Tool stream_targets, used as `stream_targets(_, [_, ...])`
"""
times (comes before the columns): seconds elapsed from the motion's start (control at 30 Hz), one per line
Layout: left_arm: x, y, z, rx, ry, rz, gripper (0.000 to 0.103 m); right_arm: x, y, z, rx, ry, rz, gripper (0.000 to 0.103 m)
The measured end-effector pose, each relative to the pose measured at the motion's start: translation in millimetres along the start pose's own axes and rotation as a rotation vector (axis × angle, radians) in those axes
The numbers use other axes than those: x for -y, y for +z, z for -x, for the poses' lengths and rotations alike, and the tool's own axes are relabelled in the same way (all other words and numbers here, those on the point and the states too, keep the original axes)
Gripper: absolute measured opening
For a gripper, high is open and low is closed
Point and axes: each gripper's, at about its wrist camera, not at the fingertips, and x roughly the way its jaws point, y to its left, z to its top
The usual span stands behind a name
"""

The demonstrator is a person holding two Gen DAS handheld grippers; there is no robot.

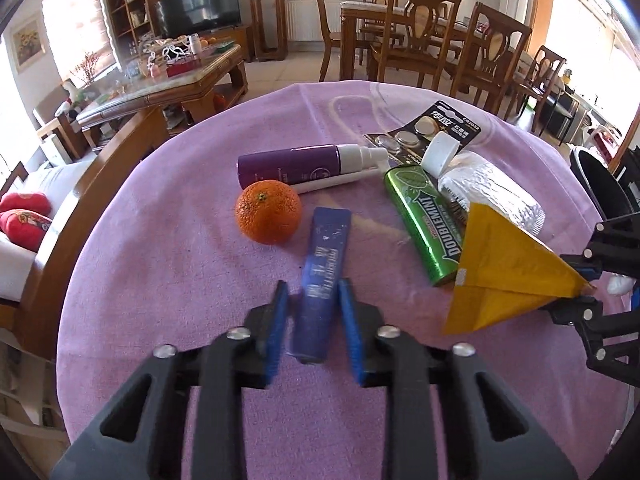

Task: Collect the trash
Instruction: 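Grasp the blue probiotics stick with the left tool while the right tool grasps the yellow wrapper, then carry the blue stick and yellow wrapper over the bin with both tools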

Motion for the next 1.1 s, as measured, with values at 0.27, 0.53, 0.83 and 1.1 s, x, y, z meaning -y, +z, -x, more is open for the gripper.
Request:
stream_targets(0.27, [-5, -4, 6, 0.025, -0.040, 0.061, 0.014, 6, -6, 26, 0.054, 0.024, -0.066, 0.016])
stream_targets(0.53, [30, 0, 47, 0.164, -0.080, 0.053, 0.014, 28, -21, 68, 0.163, 0.048, -0.194, 0.014])
stream_targets(0.83, [106, 19, 79, 0.264, -0.198, -0.005, 0.014, 65, -67, 114, 0.264, 0.055, -0.338, 0.013])
stream_targets(1.1, [192, 42, 83, 0.295, -0.305, -0.090, 0.014, 119, -129, 163, 0.322, -0.033, -0.507, 0.013])
